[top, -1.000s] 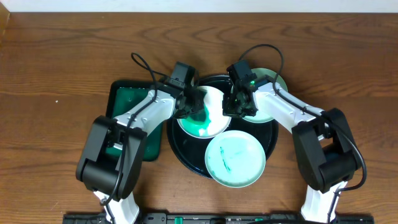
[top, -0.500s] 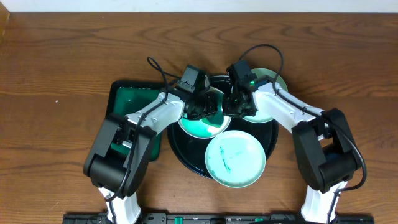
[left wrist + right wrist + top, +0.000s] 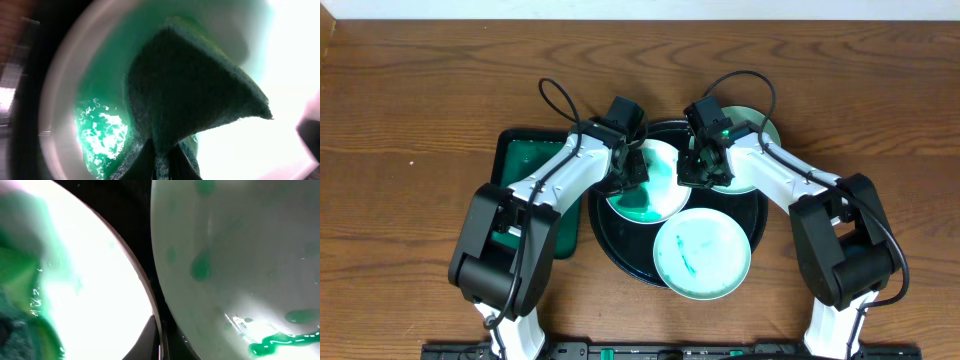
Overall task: Clean dirty plates on tray and stack at the side
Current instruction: 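Scrub the white plate with the sponge while right gripper holds it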
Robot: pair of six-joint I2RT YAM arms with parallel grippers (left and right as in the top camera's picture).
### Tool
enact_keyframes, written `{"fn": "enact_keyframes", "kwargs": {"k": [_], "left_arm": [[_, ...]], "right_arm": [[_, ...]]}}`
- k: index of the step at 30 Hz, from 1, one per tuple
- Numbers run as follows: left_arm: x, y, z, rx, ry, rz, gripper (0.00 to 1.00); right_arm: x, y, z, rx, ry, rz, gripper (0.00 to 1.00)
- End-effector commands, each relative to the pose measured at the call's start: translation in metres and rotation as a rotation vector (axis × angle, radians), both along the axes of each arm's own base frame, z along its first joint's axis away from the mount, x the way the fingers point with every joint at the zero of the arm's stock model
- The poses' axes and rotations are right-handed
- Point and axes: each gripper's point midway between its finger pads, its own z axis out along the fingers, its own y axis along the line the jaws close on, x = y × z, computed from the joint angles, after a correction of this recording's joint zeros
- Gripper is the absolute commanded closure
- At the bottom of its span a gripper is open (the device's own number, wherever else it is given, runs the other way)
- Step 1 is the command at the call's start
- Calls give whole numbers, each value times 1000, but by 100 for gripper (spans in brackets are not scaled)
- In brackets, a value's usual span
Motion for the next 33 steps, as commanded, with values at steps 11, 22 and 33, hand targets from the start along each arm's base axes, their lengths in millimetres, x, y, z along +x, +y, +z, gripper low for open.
{"fn": "enact_keyframes", "kwargs": {"k": [11,22,33], "left_arm": [[1,7,-15,9,3,-40,93],[-8,-75,-7,-336,-14,-176,93],[-25,-98,-23,-418,53,-244,93]], "right_arm": [[-2,1,-2,-16,12,-14,99],[-2,1,-2,-15,12,-14,99],[-2,1,-2,-15,11,-14,99]]}}
